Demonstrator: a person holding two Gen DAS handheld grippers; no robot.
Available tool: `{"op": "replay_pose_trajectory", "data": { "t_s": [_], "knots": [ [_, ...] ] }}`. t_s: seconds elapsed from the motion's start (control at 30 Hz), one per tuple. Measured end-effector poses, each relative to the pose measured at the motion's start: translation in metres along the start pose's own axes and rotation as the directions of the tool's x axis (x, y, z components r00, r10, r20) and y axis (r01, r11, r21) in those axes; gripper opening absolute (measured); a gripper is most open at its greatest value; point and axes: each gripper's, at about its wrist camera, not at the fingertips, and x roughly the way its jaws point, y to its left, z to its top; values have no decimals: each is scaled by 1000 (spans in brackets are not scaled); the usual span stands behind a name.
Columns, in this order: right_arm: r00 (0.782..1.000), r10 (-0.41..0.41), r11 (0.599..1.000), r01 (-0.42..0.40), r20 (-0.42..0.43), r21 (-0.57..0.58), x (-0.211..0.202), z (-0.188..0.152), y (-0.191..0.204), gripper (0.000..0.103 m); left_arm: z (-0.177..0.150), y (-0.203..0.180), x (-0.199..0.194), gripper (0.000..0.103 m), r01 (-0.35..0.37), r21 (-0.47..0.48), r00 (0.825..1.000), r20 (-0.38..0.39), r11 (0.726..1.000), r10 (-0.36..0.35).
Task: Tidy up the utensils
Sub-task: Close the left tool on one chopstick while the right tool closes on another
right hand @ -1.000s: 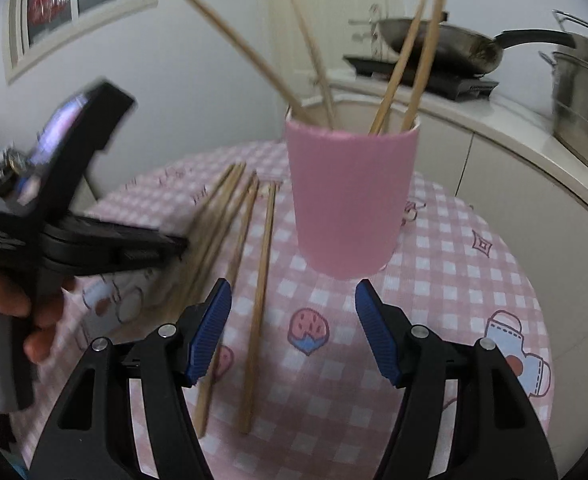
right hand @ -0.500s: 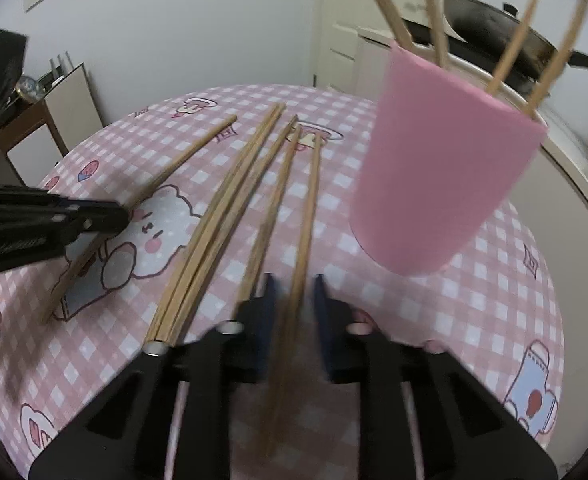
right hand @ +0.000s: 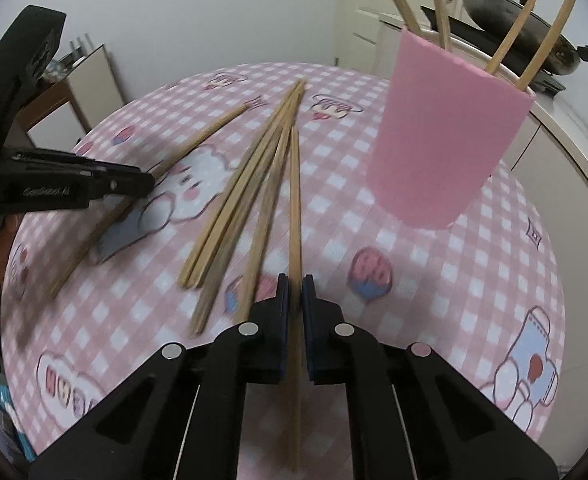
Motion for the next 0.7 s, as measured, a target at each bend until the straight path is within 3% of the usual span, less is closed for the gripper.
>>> {"op": "replay_pose_trajectory", "data": {
  "t_s": [0.03, 0.13, 0.23, 0.37, 0.7],
  "knots": [
    [1000, -3, 1000, 3, 3, -4, 2, 3, 1, 6, 5, 0, 1, 46, 4, -9, 1000, 0, 1000, -4],
    [1000, -18, 1000, 18, 4, -19, 11, 15, 1, 6, 18, -1, 6, 47, -53, -8, 998, 18, 999, 53],
    [1000, -22, 999, 22, 5, -28, 19, 29, 3, 6, 30, 8, 13, 46, -51, -34, 999, 9, 998, 51],
    [1000, -25, 999, 25, 1, -35, 31, 47, 4, 6, 40, 6, 18, 39, -74, -8, 997, 12, 997, 74],
    [999, -50, 998, 50, -7, -48, 53, 79, 8, 10, 71, 4, 33, 33, -90, 18, 996, 0, 996, 90]
  ]
}}
